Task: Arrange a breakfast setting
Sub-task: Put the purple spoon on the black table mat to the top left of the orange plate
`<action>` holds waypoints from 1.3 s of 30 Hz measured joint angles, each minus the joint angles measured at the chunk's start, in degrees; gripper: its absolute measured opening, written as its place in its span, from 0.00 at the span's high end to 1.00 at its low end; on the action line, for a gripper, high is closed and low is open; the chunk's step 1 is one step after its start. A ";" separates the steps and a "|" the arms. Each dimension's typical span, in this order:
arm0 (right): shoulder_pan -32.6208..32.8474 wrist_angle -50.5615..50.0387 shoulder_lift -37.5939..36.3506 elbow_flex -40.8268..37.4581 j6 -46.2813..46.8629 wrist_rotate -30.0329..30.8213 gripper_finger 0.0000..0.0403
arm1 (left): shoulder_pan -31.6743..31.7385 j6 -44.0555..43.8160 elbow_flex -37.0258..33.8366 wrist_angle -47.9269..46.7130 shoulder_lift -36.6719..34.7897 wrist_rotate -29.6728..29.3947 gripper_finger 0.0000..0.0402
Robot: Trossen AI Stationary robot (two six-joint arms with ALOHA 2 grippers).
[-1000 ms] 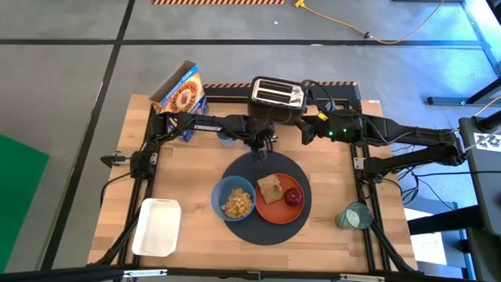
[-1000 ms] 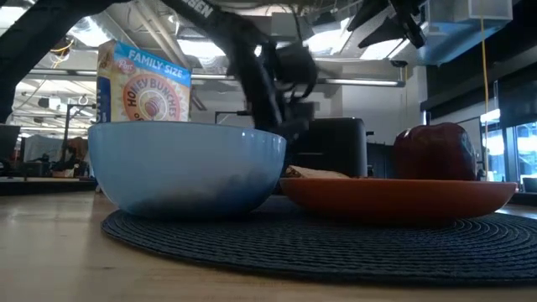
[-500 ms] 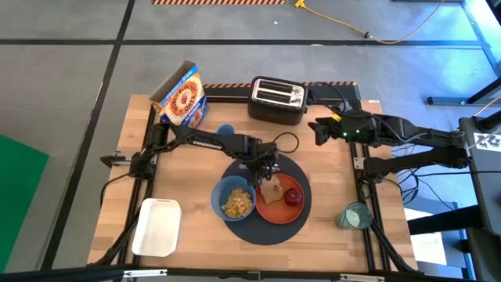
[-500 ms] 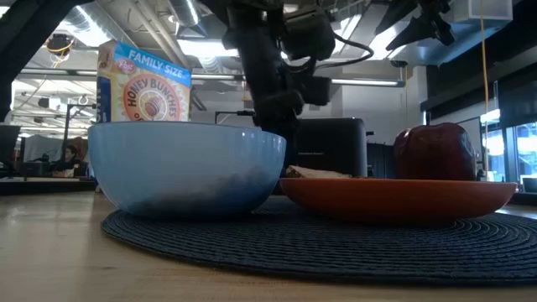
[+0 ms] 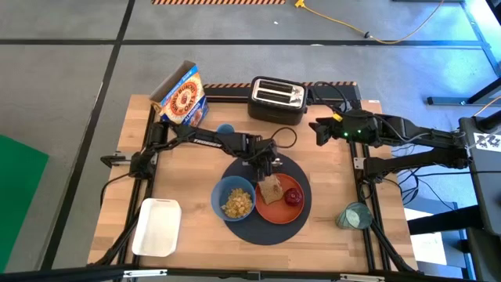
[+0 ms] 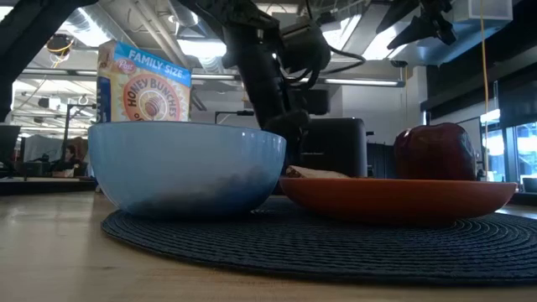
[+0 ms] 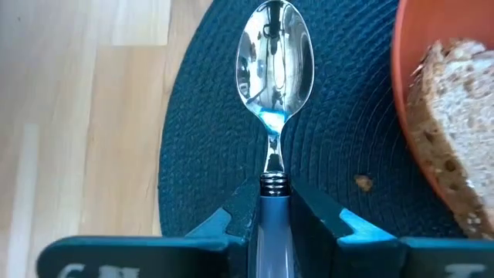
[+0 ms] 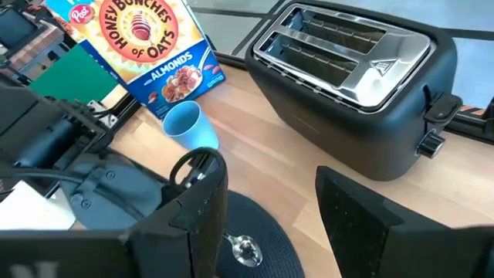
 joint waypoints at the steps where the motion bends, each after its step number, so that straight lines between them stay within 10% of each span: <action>1: 0.00 0.00 0.00 0.00 0.00 -0.14 0.53 | 0.12 0.00 0.00 0.08 0.00 0.03 0.86; 39: 0.00 -1.16 0.02 0.00 -2.52 -0.95 0.53 | -2.89 -41.32 -4.68 -0.08 0.42 -6.56 0.82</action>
